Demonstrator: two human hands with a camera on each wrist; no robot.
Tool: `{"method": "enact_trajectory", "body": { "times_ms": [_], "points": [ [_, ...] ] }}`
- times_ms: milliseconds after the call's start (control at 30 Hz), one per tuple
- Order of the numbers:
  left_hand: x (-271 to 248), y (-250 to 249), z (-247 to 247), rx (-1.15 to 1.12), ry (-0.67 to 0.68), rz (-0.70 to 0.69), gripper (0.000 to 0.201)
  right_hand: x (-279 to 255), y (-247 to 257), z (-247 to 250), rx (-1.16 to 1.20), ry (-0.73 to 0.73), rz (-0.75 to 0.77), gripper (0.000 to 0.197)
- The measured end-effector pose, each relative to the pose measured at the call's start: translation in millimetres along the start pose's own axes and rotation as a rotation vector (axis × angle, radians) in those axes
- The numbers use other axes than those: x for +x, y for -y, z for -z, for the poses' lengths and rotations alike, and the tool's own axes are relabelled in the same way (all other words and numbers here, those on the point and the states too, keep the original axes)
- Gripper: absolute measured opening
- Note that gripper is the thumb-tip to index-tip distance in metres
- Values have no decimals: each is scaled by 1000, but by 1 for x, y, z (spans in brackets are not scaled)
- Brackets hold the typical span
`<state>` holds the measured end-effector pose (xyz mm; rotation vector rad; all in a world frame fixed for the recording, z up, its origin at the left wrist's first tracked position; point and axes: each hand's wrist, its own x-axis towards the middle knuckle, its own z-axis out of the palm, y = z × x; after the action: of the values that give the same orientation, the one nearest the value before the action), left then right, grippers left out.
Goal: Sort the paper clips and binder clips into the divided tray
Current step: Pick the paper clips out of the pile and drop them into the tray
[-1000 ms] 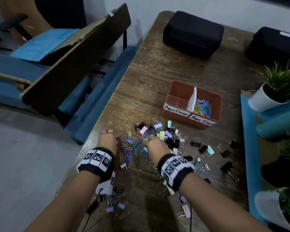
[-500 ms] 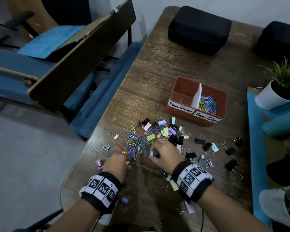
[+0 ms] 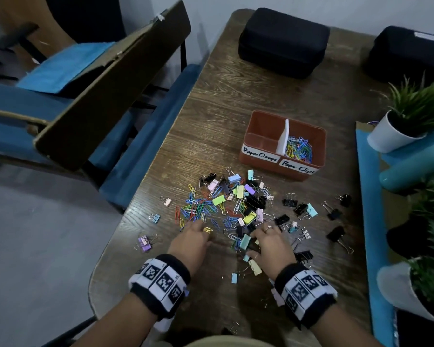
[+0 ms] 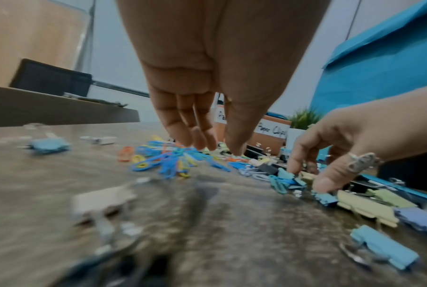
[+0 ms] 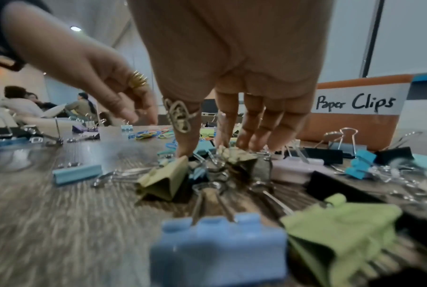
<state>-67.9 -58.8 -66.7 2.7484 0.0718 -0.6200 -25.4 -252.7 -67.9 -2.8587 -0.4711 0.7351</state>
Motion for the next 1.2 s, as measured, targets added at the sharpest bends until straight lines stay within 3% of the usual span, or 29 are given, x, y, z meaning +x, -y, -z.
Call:
{"method": "enact_trajectory", "body": {
  "times_ms": [133,267,433,533,667,867,1067,1200],
  "points": [
    [15,-35,-4,-16,50,-57,31,-5,-2,-4,-4,-13,-37,37],
    [24,-55,-5,4,114,-87,31,-7,1,-4,-9,-69,26,38],
    [20,-42,-13,38,103,-76,24,-9,-2,4,-97,-42,11,22],
    [13,-31,-16,56,94,-75,33,-6,1,9,-63,-100,75,28],
    [7,-23,-19,-11,117,-31,24,4,19,8,-11,-66,229,35],
    [3,-13,-20,-30,118,-33,25,6,29,-2,-119,-34,232,28],
    [-4,5,-17,32,25,-12,27,0,19,2,-213,63,179,20],
    [4,10,0,-75,-175,-20,34,11,33,8,-125,-59,244,38]
  ]
}}
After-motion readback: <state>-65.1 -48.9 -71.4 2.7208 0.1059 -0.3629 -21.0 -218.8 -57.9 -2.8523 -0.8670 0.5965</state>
